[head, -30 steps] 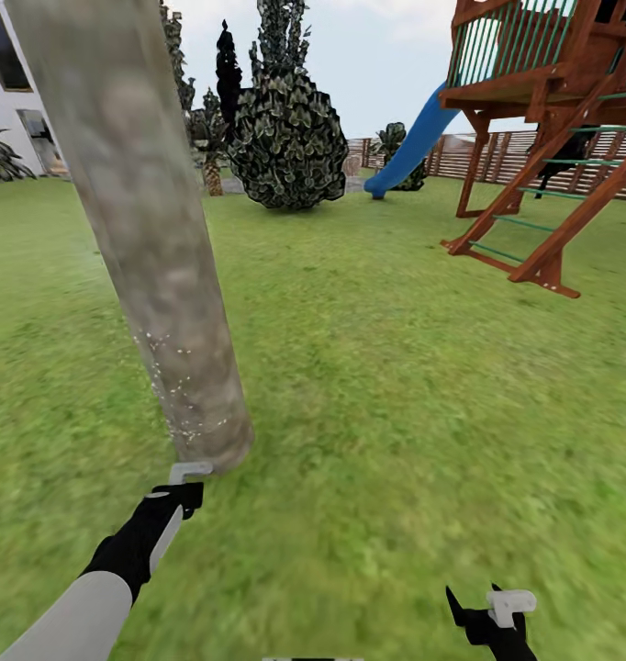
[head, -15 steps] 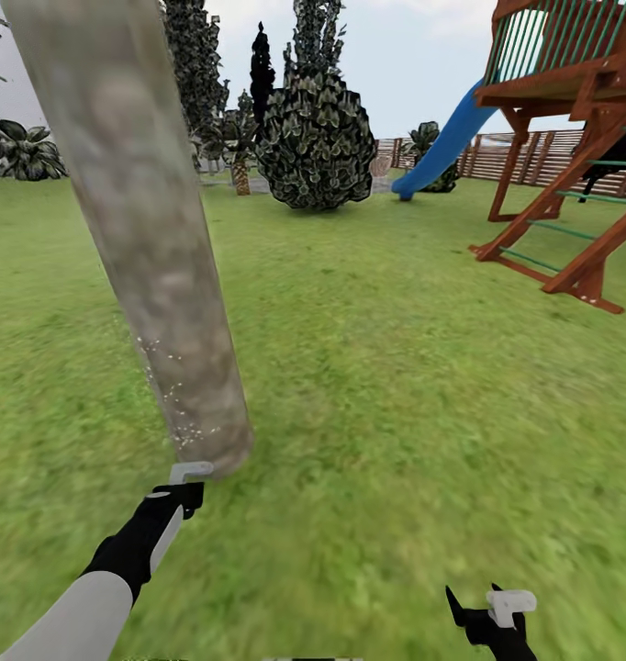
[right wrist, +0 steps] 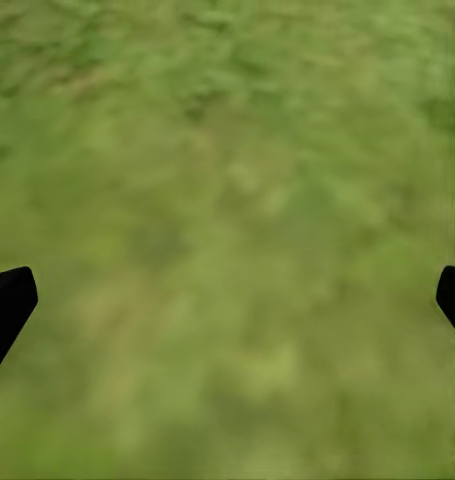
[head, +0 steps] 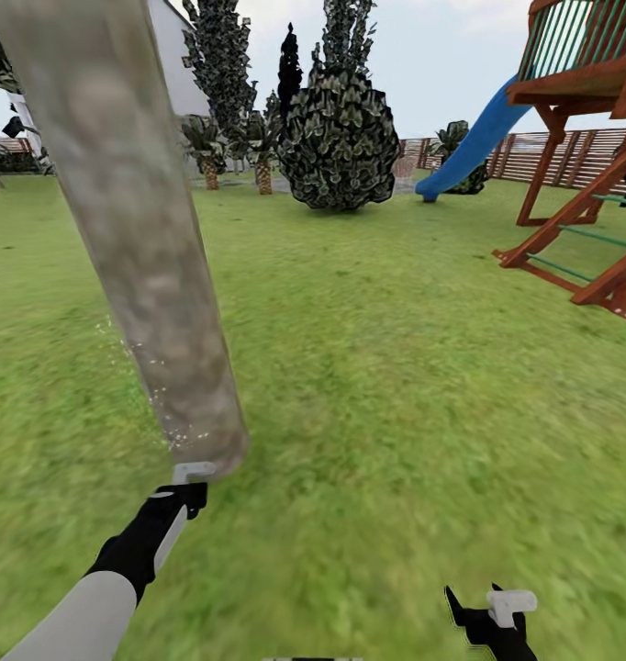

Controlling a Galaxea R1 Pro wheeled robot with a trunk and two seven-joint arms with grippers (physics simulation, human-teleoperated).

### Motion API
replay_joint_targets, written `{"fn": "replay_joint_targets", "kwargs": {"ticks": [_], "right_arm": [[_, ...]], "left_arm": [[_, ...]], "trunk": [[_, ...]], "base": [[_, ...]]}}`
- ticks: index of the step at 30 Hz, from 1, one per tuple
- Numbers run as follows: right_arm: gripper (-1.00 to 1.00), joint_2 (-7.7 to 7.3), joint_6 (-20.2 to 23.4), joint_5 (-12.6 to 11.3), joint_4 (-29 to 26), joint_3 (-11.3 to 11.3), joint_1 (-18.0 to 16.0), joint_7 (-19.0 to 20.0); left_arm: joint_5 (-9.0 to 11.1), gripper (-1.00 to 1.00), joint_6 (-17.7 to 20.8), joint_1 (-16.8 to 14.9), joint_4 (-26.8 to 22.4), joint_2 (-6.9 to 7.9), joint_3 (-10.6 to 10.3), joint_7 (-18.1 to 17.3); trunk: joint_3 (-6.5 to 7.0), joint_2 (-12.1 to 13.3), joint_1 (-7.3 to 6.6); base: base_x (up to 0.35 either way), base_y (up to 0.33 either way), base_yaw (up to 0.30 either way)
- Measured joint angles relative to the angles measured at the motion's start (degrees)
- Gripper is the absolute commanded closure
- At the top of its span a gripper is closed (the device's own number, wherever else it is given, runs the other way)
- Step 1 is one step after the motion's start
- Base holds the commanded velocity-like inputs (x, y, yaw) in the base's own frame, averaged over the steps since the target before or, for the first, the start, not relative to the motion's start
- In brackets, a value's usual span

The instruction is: In the garden, pick up the pesticide atomizer on the floor and spray pesticide onto both trees until each tree trunk is fully covered.

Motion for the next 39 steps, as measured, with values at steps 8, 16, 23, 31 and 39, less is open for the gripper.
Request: {"fn": "replay_joint_targets", "kwargs": {"ticks": [8, 16, 23, 31, 39], "right_arm": [[-1.0, 0.0, 0.0, 0.0, 0.0, 0.1, 0.0, 0.0], [-1.0, 0.0, 0.0, 0.0, 0.0, 0.1, 0.0, 0.0], [-1.0, 0.0, 0.0, 0.0, 0.0, 0.0, 0.0, 0.0], [-1.0, 0.0, 0.0, 0.0, 0.1, 0.1, 0.0, 0.0], [-1.0, 0.0, 0.0, 0.0, 0.1, 0.1, 0.0, 0.0]], "left_arm": [[-0.1, 1.0, 0.0, 0.0, 0.0, -0.21, 0.0, 0.0], [-0.1, 1.0, 0.0, 0.0, 0.0, -0.21, 0.0, 0.0], [-0.1, 1.0, 0.0, 0.0, 0.0, -0.21, 0.0, 0.0], [-0.1, 1.0, 0.0, 0.0, 0.0, -0.21, 0.0, 0.0], [-0.1, 1.0, 0.0, 0.0, 0.0, -0.21, 0.0, 0.0]], "trunk": [[0.0, 0.0, 0.0], [0.0, 0.0, 0.0], [0.0, 0.0, 0.0], [0.0, 0.0, 0.0], [0.0, 0.0, 0.0]], "base": [[0.117, -0.265, 0.145], [0.104, -0.265, 0.277], [0.104, -0.265, 0.087], [0.095, -0.265, 0.096], [0.094, -0.265, 0.276]]}}
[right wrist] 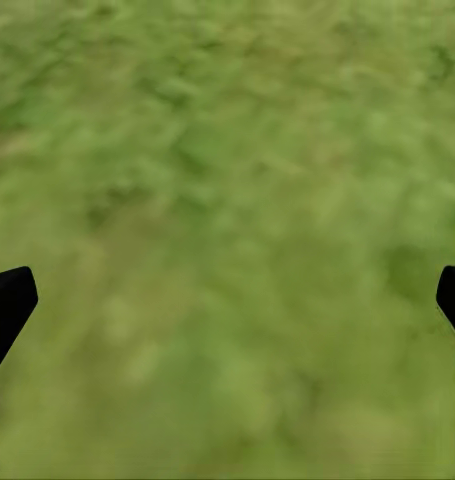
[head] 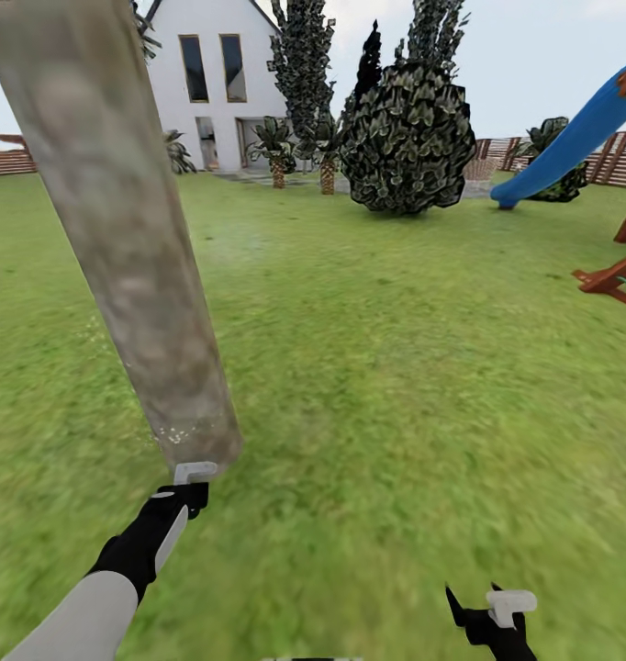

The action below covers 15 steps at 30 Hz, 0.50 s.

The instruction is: In the garden, pick up the pesticide atomizer on the floor and spray pesticide onto both trees until each tree trunk is fully covered.

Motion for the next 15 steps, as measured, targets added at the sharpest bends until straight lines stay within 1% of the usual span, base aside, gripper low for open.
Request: {"fn": "replay_joint_targets", "kwargs": {"ticks": [2, 5, 7, 9, 12, 13, 15], "right_arm": [[-1.0, 0.0, 0.0, 0.0, 0.0, 0.0, 0.0, 0.0], [-1.0, 0.0, 0.0, 0.0, -0.1, 0.0, 0.0, 0.0], [-1.0, 0.0, 0.0, 0.0, -0.1, 0.0, 0.0, 0.0], [-1.0, 0.0, 0.0, 0.0, -0.1, 0.0, 0.0, 0.0], [-1.0, 0.0, 0.0, 0.0, 0.0, 0.0, 0.0, 0.0], [-1.0, 0.0, 0.0, 0.0, 0.0, 0.0, 0.0, 0.0], [-1.0, 0.0, 0.0, 0.0, 0.0, 0.0, 0.0, 0.0]], "left_arm": [[0.0, 1.0, 0.0, 0.0, 0.0, 0.0, 0.0, 0.0], [0.0, 1.0, 0.0, 0.0, 0.0, 0.0, 0.0, 0.0], [0.0, 1.0, 0.0, 0.0, 0.0, 0.02, 0.1, 0.0], [-0.1, 1.0, 0.0, 0.0, 0.0, 0.07, 0.1, 0.0], [-0.1, 1.0, -0.1, 0.0, 0.0, 0.38, 0.8, 0.0], [-0.1, 1.0, -0.2, 0.0, 0.0, 0.33, 1.4, 0.0], [-0.1, 1.0, -0.3, 0.0, 0.0, 0.21, 1.7, 0.0]], "trunk": [[0.0, 0.0, 0.0], [0.0, 0.0, 0.0], [0.0, 0.0, 0.0], [0.0, 0.0, 0.0], [0.0, 0.0, 0.0], [0.0, 0.0, 0.0], [0.0, 0.0, 0.0]], "base": [[0.094, -0.265, 0.193], [0.094, -0.265, 0.026], [0.094, -0.265, 0.127], [0.094, -0.265, 0.247], [0.034, -0.269, 0.275], [-0.024, -0.271, 0.277], [-0.102, -0.272, 0.278]]}}
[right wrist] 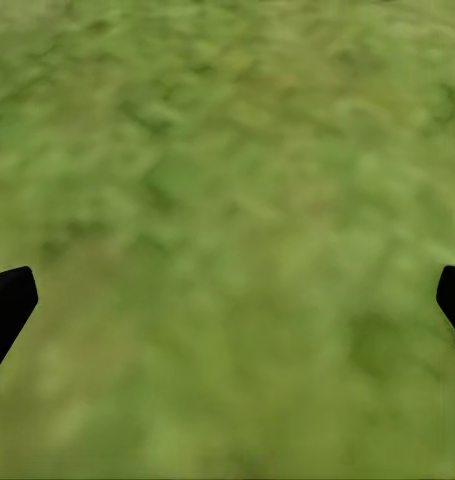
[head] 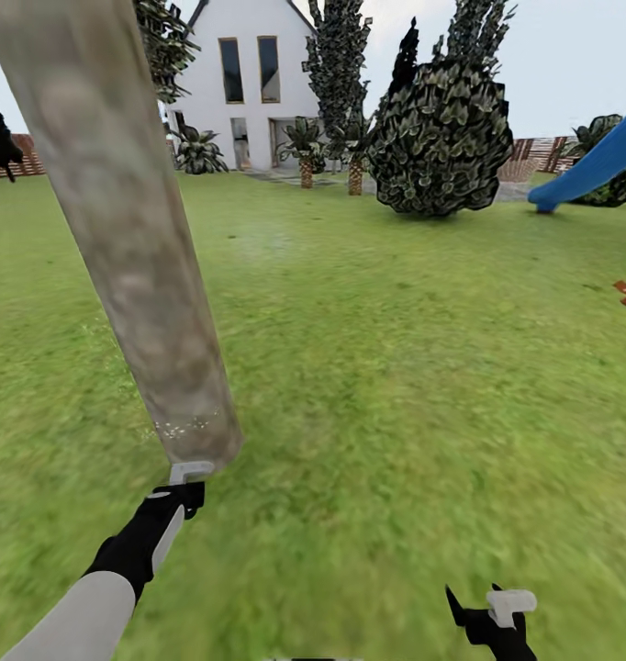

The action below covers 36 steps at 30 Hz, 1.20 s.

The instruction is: In the garden, pick up the pesticide atomizer on the floor and spray pesticide onto both trees until each tree trunk is fully covered.

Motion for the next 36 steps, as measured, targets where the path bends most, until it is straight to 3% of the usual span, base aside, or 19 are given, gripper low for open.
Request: {"fn": "replay_joint_targets", "kwargs": {"ticks": [4, 7, 13, 15, 18, 19, 22, 23, 25, 27, 29, 30, 34, 36], "right_arm": [[-1.0, 0.0, 0.0, 0.0, 0.0, 0.0, 0.0, 0.0], [-1.0, 0.0, 0.0, 0.0, 0.0, 0.0, 0.0, 0.0], [-1.0, 0.0, 0.0, 0.0, 0.0, 0.0, 0.0, 0.0], [-1.0, 0.05, 0.0, 0.0, 0.1, 0.0, 0.0, 0.0], [-1.0, 0.09, 0.0, 0.0, 0.1, 0.0, 0.0, 0.0], [-1.0, 0.09, 0.0, 0.0, 0.1, 0.0, 0.0, 0.0], [-1.0, 0.09, 0.0, 0.0, 0.1, 0.0, 0.0, 0.0], [-1.0, 0.09, 0.0, 0.0, 0.1, 0.1, 0.0, 0.0], [-1.0, 0.09, 0.0, 0.0, 0.1, 0.0, 0.0, 0.0], [-1.0, 0.09, 0.0, 0.0, 0.1, 0.1, 0.0, 0.0], [-1.0, 0.09, 0.0, 0.0, 0.1, 0.1, 0.0, 0.0], [-1.0, 0.09, 0.0, 0.0, 0.1, 0.1, 0.0, 0.0], [-1.0, 0.09, 0.0, 0.0, 0.1, 0.1, 0.0, 0.0], [-1.0, 0.09, 0.0, 0.0, 0.1, 0.1, 0.0, 0.0]], "left_arm": [[-0.1, 1.0, 0.0, 0.0, -0.1, 0.31, 0.4, 0.0], [-0.1, 1.0, -0.1, -0.1, -0.8, 0.57, 3.6, -0.1], [-0.7, 1.0, 0.5, -1.0, -1.9, 0.97, 3.6, -1.2], [-0.9, 1.0, 1.2, -1.0, -6.4, 1.92, 3.6, -1.2], [-0.5, 1.0, 6.2, -1.1, -11.0, 5.56, 4.1, -1.3], [-0.2, 1.0, 7.1, -1.2, -12.6, 5.95, 4.0, -1.3], [0.2, 1.0, 12.7, -1.1, -19.4, 4.58, 3.2, -1.3], [0.2, 1.0, 13.3, -1.1, -20.7, 4.08, 2.2, -1.3], [0.6, 1.0, 15.8, -1.1, -23.9, 3.08, -1.8, -1.2], [0.2, 1.0, 18.8, -0.6, -28.5, 1.96, -3.0, -1.2], [0.0, 1.0, 19.5, -0.6, -29.6, 2.41, -2.8, -1.2], [-0.3, 1.0, 19.7, -0.7, -29.8, 3.08, -1.5, -1.3], [0.0, 1.0, 20.5, -1.3, -29.9, 6.86, 0.7, -4.4], [0.6, 1.0, 22.7, -1.3, -30.4, 6.28, 0.2, -4.9]], "trunk": [[0.0, 0.0, 0.0], [0.0, 0.0, 0.0], [0.0, 0.0, 0.0], [0.01, 0.0, -0.01], [0.0, 0.0, 0.0], [0.0, 0.0, -0.01], [0.0, 0.0, 0.0], [0.0, 0.0, 0.0], [0.0, 0.0, 0.0], [0.0, 0.0, 0.0], [0.0, 0.0, 0.0], [0.0, 0.0, 0.0], [0.0, 0.0, 0.0], [0.0, 0.0, 0.0]], "base": [[-0.092, -0.144, 0.277], [-0.007, -0.007, 0.094], [0.0, 0.0, 0.004], [0.0, 0.0, 0.0], [0.0, 0.0, 0.0], [0.0, 0.0, 0.0], [0.0, 0.0, 0.0], [0.0, 0.0, 0.0], [0.0, 0.0, 0.0], [0.0, 0.0, 0.0], [0.0, 0.0, 0.0], [0.0, 0.0, 0.0], [0.0, 0.0, 0.0], [0.0, 0.0, 0.0]]}}
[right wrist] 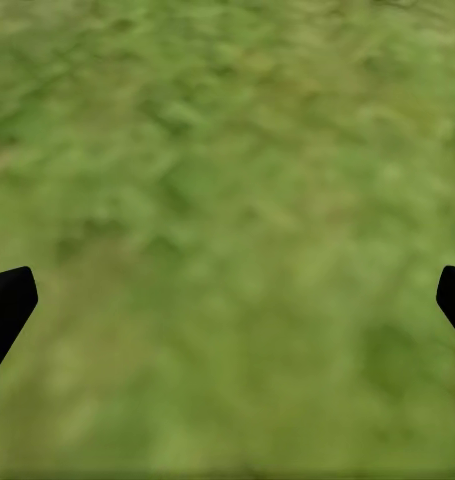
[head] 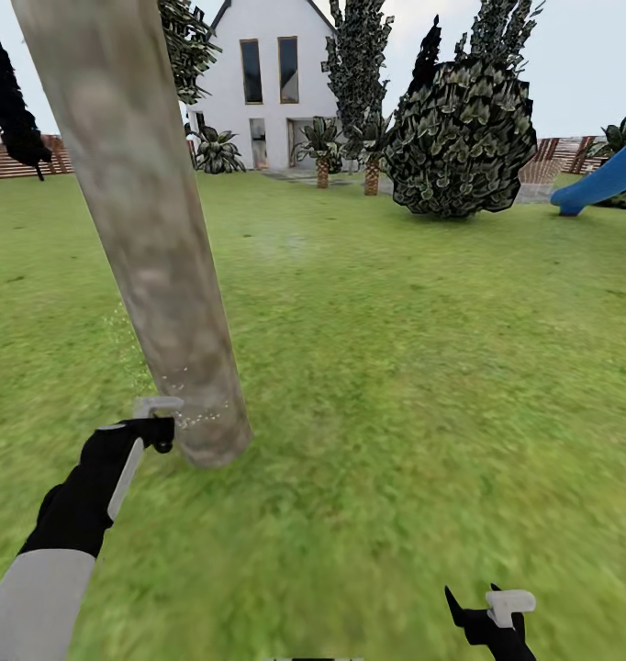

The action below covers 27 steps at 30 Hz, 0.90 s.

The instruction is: In the garden, pick up the pesticide atomizer on the floor and spray pesticide onto both trees until each tree trunk is fully covered.

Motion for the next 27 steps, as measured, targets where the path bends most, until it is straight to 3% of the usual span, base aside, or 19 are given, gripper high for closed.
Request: {"fn": "replay_joint_targets", "kwargs": {"ticks": [3, 5, 7, 8, 10, 12, 14, 16, 19, 21, 24, 27], "right_arm": [[-1.0, 0.0, 0.0, 0.0, 0.0, 0.0, 0.0, 0.0], [-1.0, 0.0, 0.0, 0.0, 0.0, 0.0, 0.0, 0.0], [-1.0, 0.0, 0.0, 0.0, 0.0, 0.0, 0.0, 0.0], [-1.0, 0.0, 0.0, 0.0, 0.0, 0.0, 0.0, 0.0], [-1.0, 0.0, 0.0, 0.0, 0.0, 0.0, 0.0, 0.0], [-1.0, 0.0, 0.0, 0.0, 0.0, 0.0, 0.0, 0.0], [-1.0, 0.0, 0.0, 0.0, 0.0, 0.0, 0.0, 0.0], [-1.0, 0.0, 0.0, 0.0, 0.0, 0.0, 0.0, 0.0], [-1.0, 0.0, 0.0, 0.0, 0.0, 0.0, 0.0, 0.0], [-1.0, 0.0, 0.0, 0.0, 0.0, 0.0, 0.0, 0.0], [-1.0, 0.0, 0.1, 0.0, 0.0, 0.0, 0.0, 0.0], [-1.0, 0.0, 0.1, 0.0, 0.0, 0.0, 0.0, 0.0]], "left_arm": [[0.1, 1.0, 0.9, 0.0, -2.5, -2.73, -0.6, -0.1], [-0.2, 1.0, 5.7, 0.4, -7.5, -3.93, -2.9, 0.0], [-0.6, 1.0, 6.6, 0.6, -9.2, -3.57, -2.9, 0.0], [-1.0, 1.0, 6.8, 0.5, -9.4, -3.05, -1.9, -0.1], [-1.2, 1.0, 7.0, 0.3, -9.5, -1.78, 2.1, -0.5], [-0.9, 1.0, 8.5, 0.0, -9.6, 0.12, 4.1, -2.3], [-0.3, 1.0, 10.5, -0.3, -11.5, 0.85, 4.3, -3.2], [-0.3, 1.0, 12.6, -0.3, -14.0, 0.38, 4.0, -3.3], [0.2, 1.0, 15.0, -0.4, -17.6, 0.05, -0.1, -3.3], [-0.4, 1.0, 15.2, -0.4, -18.3, 0.16, -0.6, -3.3], [-1.1, 1.0, 15.2, -1.3, -18.3, 0.97, 0.5, -3.3], [-1.5, 1.0, 15.2, -3.6, -18.3, 1.5, 3.4, -3.1]], "trunk": [[0.0, 0.0, 0.0], [0.0, 0.0, 0.0], [0.0, 0.0, 0.0], [0.0, 0.0, 0.0], [0.0, 0.0, 0.0], [0.0, 0.0, 0.0], [0.0, 0.0, 0.0], [0.0, 0.0, 0.0], [0.0, 0.0, 0.0], [0.0, 0.0, 0.0], [0.0, 0.0, 0.0], [0.0, 0.0, 0.0]], "base": [[0.0, 0.0, 0.0], [0.0, 0.0, 0.0], [0.0, 0.0, 0.0], [0.0, 0.0, 0.0], [0.0, 0.0, 0.0], [0.0, 0.0, 0.0], [0.0, 0.0, 0.0], [0.0, 0.0, 0.0], [0.0, 0.0, 0.0], [0.0, 0.0, 0.0], [0.0, 0.0, 0.0], [0.0, 0.0, 0.0]]}}
